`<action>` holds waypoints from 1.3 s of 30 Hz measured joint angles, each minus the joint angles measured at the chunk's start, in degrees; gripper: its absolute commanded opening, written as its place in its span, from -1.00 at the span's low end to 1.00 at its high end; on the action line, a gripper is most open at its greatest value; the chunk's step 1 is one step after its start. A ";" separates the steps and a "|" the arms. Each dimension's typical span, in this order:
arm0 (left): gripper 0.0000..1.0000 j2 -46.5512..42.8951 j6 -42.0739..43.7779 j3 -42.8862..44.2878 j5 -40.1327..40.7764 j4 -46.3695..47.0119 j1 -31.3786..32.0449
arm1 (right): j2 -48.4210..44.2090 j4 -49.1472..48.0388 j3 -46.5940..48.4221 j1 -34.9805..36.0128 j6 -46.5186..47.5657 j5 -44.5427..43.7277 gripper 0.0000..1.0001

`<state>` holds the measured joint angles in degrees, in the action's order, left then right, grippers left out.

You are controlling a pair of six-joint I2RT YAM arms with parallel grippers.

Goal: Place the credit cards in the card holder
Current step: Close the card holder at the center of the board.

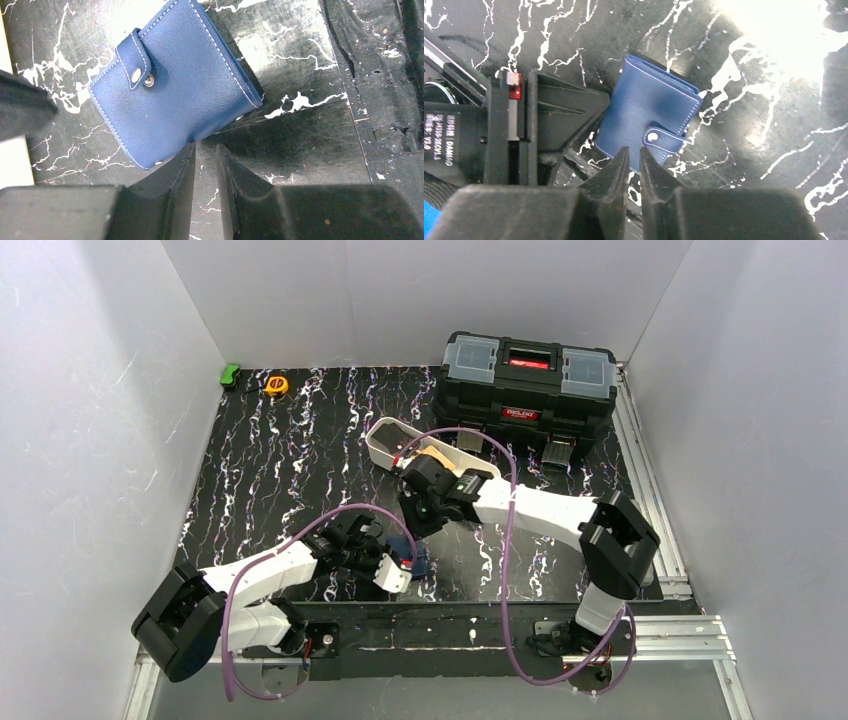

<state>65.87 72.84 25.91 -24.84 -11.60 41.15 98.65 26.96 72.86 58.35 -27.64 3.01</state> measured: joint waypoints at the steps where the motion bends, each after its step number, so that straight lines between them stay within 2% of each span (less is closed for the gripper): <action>1: -0.58 0.00 0.00 0.00 0.00 0.00 0.00 | -0.72 -0.35 -0.70 -0.33 -0.15 0.09 -0.73; 10: -0.59 -0.09 0.02 -0.04 0.00 -0.04 0.02 | -2.34 -2.71 -8.31 -2.08 -1.99 2.14 -0.81; 32: -0.60 -0.09 0.02 -0.04 0.00 -0.17 0.02 | 1.88 -7.50 -8.59 -2.08 -3.96 5.27 -0.84; 36: -0.61 -0.09 0.04 -0.04 0.00 -0.20 0.02 | 1.95 -7.67 -8.59 -2.08 -4.11 5.57 -0.73; 39: -0.61 -0.09 0.07 -0.04 -0.02 -0.22 0.02 | 1.97 -7.91 -8.59 -2.08 -4.26 6.19 -0.43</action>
<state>65.78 72.90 25.87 -24.86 -11.81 41.17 100.62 19.05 64.27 56.27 -31.90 9.19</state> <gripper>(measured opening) 0.198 0.170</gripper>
